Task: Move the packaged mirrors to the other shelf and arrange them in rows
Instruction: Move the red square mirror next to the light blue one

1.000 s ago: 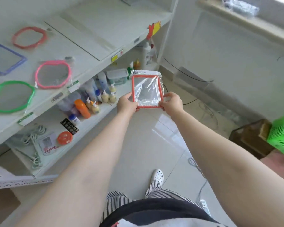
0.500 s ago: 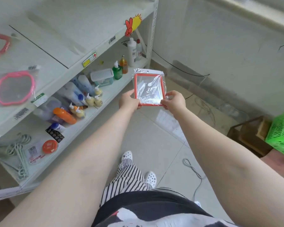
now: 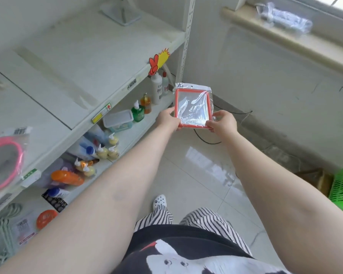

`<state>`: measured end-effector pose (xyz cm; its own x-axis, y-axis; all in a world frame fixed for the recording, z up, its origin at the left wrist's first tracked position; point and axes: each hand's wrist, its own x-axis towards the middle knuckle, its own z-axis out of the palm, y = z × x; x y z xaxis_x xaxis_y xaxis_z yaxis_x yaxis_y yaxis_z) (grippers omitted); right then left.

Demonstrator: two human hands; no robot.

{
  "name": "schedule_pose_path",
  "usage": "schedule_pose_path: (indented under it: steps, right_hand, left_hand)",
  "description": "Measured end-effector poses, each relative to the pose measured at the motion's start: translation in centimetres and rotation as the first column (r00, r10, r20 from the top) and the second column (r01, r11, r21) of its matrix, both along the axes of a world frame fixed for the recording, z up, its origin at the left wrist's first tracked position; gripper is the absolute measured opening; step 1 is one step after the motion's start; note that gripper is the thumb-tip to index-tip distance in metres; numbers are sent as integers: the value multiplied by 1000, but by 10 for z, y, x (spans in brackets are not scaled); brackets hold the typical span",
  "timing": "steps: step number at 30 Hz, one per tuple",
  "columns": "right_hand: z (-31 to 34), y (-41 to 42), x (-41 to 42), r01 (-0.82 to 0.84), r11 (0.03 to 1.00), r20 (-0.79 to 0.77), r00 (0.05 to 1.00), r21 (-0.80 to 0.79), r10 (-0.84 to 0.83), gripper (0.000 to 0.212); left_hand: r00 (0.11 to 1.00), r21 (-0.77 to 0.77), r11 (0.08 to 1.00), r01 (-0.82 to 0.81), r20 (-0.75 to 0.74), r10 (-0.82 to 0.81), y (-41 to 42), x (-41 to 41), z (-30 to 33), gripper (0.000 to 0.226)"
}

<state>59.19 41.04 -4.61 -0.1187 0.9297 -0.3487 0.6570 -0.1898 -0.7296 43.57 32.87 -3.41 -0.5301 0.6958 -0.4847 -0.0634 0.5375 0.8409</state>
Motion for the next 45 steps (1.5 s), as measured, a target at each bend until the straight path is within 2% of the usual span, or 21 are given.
schedule_pose_path:
  steps: [5, 14, 17, 26, 35, 45]
  right_hand:
    - [0, 41, -37, -17, 1000, -29, 999, 4, 17, 41]
    - [9, 137, -112, -152, 988, -84, 985, 19, 153, 32]
    - [17, 176, -138, -217, 975, -95, 971, 53, 221, 34]
    - [39, 259, -212, -472, 879, -125, 870, 64, 476, 34]
    - [30, 284, -310, -632, 773, -112, 765, 53, 634, 34]
    - [12, 313, -405, -725, 688, -78, 687, -3, 723, 29]
  left_hand:
    - [999, 48, 998, -31, 28, 30, 34, -36, 3, 66]
    - [976, 144, 970, -195, 121, 179, 107, -98, 7, 65]
    - [950, 180, 940, -290, 176, 259, 137, -115, 13, 64]
    - [867, 245, 832, -497, 168, 469, 186, -155, 18, 66]
    - [786, 168, 768, -619, 140, 603, 197, -224, 15, 67]
    - [757, -34, 756, -653, -26, 653, 219, -301, 5, 59]
